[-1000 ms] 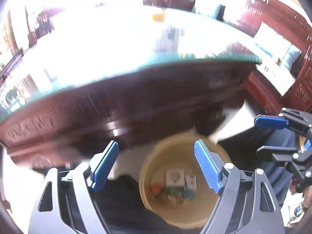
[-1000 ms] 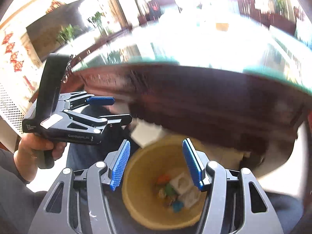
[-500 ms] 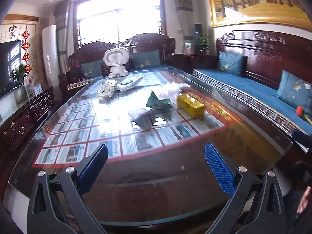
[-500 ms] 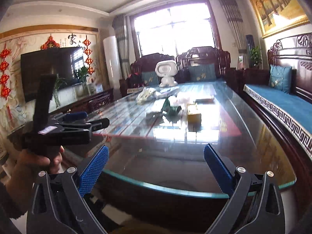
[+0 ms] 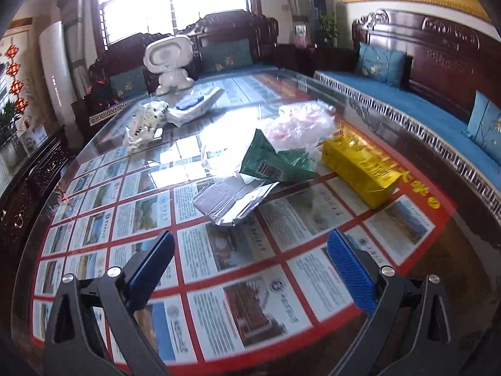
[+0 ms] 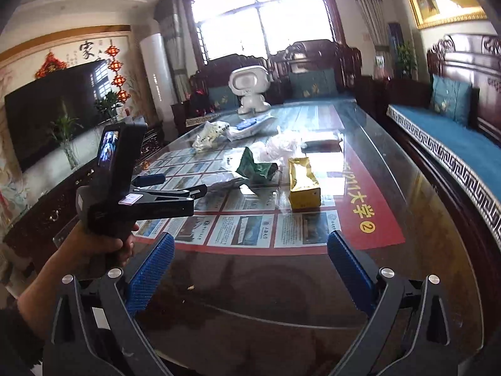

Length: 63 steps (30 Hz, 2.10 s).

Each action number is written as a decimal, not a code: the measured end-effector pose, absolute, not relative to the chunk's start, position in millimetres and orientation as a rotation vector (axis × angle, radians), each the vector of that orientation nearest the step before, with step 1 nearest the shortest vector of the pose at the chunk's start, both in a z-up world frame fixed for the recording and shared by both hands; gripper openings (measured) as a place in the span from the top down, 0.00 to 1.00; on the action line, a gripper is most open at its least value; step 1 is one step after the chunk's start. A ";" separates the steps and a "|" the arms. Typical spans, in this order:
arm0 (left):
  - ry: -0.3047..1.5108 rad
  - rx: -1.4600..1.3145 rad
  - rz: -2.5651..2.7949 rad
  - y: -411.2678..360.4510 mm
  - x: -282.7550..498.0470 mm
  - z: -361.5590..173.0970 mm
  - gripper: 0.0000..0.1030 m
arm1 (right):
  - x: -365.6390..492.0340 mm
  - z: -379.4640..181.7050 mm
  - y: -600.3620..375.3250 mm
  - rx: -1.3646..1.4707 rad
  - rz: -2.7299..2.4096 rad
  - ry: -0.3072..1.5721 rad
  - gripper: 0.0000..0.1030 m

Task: Collect trash
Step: 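Grasp the white paper packet with the left tool while the right tool grasps the yellow milk carton, then carry the paper packet and milk carton down over the yellow bin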

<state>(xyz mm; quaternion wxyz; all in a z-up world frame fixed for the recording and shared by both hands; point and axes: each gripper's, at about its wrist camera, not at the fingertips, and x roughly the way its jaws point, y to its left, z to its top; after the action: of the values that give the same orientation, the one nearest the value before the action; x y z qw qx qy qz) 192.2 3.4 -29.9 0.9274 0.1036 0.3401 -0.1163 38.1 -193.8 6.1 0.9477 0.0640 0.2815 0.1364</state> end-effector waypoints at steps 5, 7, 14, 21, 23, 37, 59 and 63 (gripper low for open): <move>0.779 0.276 -0.245 -1.2 227.9 -49.5 0.12 | 67.5 6.1 -194.6 0.105 0.264 0.617 0.08; 0.786 0.293 -0.252 -2.6 235.3 -51.8 0.13 | 76.6 6.1 -192.8 0.093 0.266 0.632 0.08; 0.817 0.318 -0.289 -7.6 260.7 -57.0 0.27 | 105.7 4.2 -190.6 0.089 0.278 0.674 0.08; 0.878 0.327 -0.337 -10.7 279.9 -69.9 0.71 | 122.6 3.2 -192.5 0.089 0.269 0.691 0.08; 0.871 0.320 -0.339 -9.3 280.9 -70.1 0.77 | 129.0 0.7 -193.2 0.090 0.267 0.703 0.08; 0.815 0.224 -0.410 1.3 262.0 -48.6 0.90 | 183.7 -20.0 -193.6 0.008 0.169 0.804 0.10; 0.804 0.147 -0.463 9.7 228.3 -34.8 0.92 | 219.4 -53.6 -208.0 0.027 0.108 0.955 0.53; 0.786 0.151 -0.469 5.4 206.2 -26.3 0.92 | 190.3 -39.2 -207.8 0.035 0.137 0.920 0.53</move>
<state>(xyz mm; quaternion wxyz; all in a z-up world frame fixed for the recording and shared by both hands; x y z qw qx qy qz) 206.2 5.4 -26.3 0.8944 0.0726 0.3791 -0.2260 190.3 -207.8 -39.2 0.8935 0.0171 0.4437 0.0663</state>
